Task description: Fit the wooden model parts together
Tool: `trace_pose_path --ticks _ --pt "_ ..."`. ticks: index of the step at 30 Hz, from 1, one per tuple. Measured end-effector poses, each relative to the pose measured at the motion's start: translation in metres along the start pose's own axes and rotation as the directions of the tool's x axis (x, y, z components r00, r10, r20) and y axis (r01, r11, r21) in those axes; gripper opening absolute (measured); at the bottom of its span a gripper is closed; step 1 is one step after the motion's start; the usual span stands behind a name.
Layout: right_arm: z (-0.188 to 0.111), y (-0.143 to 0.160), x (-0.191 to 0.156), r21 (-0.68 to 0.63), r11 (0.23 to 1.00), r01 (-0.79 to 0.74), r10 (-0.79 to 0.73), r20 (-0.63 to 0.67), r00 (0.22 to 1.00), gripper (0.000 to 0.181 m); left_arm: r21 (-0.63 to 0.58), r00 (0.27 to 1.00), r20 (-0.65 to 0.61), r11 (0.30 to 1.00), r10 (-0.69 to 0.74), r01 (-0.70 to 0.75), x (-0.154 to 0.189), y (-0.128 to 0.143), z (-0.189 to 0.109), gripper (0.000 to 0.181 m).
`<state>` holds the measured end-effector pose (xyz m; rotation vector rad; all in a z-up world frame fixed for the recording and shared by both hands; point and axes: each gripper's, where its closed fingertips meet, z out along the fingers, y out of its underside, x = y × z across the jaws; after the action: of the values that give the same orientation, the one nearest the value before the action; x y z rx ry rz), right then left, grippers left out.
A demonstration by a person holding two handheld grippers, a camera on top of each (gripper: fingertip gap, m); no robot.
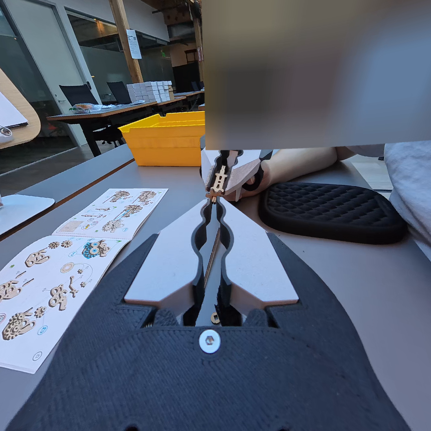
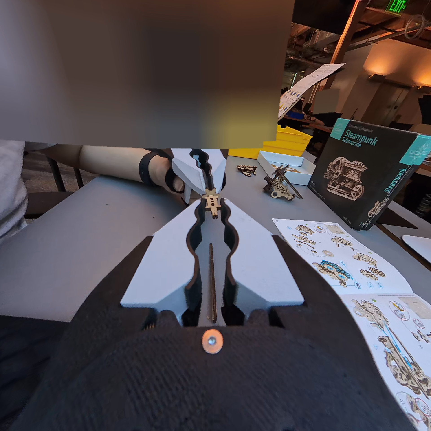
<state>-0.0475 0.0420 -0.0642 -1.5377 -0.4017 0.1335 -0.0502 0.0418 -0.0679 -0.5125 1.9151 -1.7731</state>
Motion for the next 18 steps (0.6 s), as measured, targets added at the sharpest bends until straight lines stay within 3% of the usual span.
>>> trace_pose_path --ticks 18 --pt "-0.0015 0.0047 -0.0089 -0.027 1.000 -0.016 0.018 0.083 0.996 0.010 -0.056 0.997 -0.073 0.998 -0.007 0.003 0.0096 0.0088 0.0011 0.000"
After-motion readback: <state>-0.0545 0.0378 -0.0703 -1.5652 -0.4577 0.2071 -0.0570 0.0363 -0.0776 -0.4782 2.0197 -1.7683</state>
